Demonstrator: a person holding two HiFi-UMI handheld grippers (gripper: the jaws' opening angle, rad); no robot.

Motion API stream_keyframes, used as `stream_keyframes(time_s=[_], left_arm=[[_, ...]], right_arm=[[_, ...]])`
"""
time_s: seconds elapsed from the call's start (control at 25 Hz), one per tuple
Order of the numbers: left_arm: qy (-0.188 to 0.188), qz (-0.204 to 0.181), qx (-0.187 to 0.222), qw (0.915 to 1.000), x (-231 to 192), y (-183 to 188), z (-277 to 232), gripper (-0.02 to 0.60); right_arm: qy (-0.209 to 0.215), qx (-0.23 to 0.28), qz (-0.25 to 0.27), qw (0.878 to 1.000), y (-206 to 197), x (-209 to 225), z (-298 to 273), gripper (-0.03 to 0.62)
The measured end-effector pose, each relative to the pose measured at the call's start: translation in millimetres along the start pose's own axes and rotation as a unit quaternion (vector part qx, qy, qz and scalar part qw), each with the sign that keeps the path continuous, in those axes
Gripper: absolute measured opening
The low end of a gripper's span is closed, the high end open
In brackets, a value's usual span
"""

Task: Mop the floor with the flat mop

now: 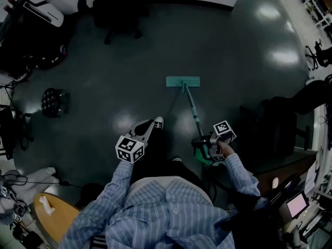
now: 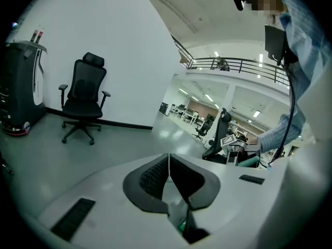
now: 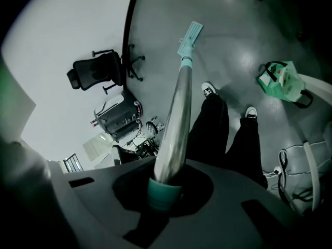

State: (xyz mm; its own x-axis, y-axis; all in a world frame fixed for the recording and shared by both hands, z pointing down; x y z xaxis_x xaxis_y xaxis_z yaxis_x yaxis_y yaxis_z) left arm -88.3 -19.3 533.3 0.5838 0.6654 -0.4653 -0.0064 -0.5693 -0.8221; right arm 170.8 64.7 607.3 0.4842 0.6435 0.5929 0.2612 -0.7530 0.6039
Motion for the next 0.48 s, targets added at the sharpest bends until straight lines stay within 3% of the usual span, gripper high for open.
stream_keyframes(time_s=[0.48], left_arm=[[0.009, 0.021, -0.006, 0.9997, -109.9, 41.3, -29.8, 0.009]], right_arm=[[0.002, 0.014, -0.002, 1.000, 148.8, -122.8, -20.4, 0.025]])
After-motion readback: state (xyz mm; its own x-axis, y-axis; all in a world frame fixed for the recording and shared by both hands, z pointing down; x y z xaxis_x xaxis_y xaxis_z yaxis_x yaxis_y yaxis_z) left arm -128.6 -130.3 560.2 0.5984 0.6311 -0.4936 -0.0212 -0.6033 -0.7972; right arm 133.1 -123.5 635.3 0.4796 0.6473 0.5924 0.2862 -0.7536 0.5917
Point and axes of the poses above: the fingertips, and each gripper's own axes: z backward along the fingers, x to its right, y out of its top, the point moved 5 cm from there along z, backward along the fingers, and after that the axes turned 8 degrees about -y, right-handed, at the moved point
